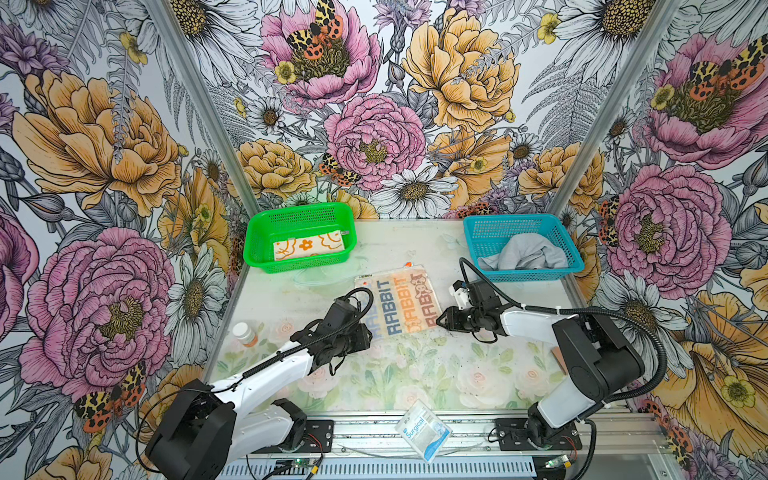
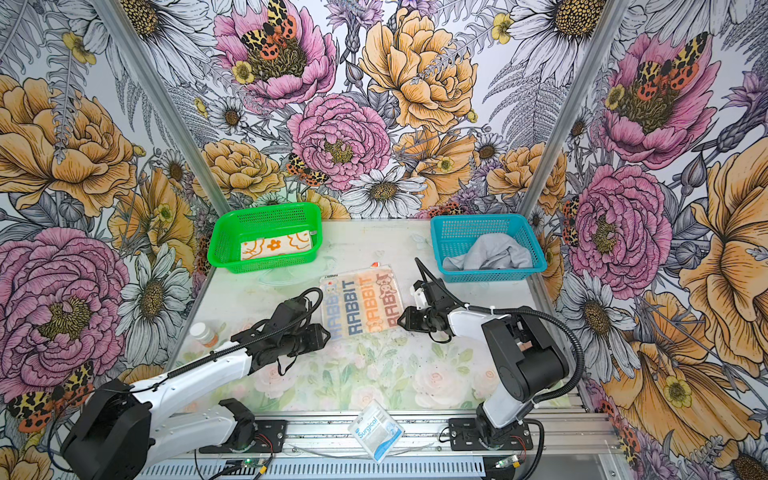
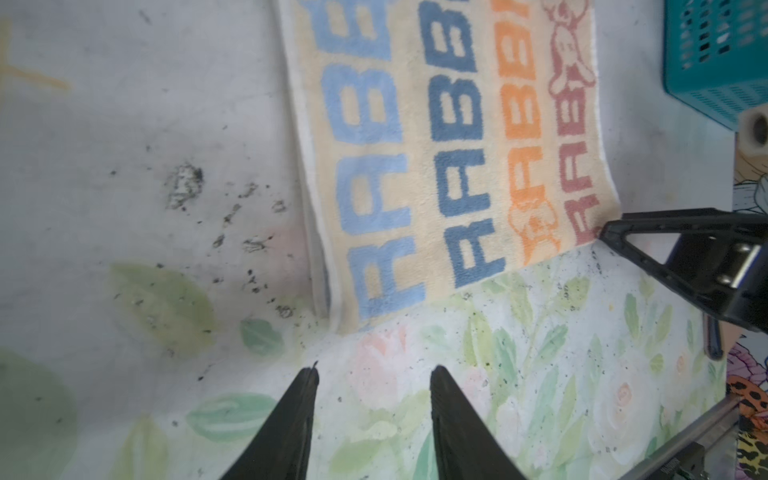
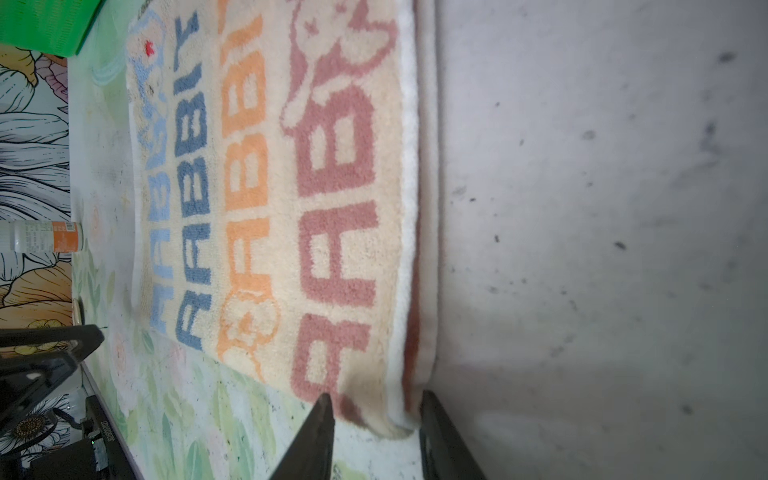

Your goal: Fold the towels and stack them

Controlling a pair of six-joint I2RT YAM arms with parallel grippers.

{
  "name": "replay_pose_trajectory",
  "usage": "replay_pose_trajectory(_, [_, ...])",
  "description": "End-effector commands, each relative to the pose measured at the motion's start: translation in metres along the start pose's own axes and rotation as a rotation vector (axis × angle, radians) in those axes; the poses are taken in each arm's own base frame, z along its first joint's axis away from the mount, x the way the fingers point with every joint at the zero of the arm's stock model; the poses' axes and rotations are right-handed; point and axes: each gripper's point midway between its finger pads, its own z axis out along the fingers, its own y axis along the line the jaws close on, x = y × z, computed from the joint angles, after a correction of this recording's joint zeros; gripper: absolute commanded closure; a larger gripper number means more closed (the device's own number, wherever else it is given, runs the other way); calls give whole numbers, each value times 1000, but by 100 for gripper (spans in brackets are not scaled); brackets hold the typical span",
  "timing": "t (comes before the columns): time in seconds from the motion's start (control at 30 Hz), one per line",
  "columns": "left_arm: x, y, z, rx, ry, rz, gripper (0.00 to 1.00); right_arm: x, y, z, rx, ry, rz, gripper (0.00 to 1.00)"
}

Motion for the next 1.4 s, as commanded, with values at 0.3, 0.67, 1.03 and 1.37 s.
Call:
replay_pose_trajectory(0.3, [8, 3, 15, 137, 44, -162, 53, 22, -12, 4, 35, 71, 25, 100])
replay_pose_trajectory(0.67, [4, 5, 32, 149, 39, -209, 62, 25, -12, 3, 35, 74, 26, 100])
replay_pose_trajectory(1.03, [1, 9, 33, 135, 22, -215, 96, 27, -12, 2, 33, 75, 25, 100])
replay_pose_trajectory(1.37, [2, 1, 24, 150, 40, -179, 100, 37, -10, -9, 25, 70, 27, 100])
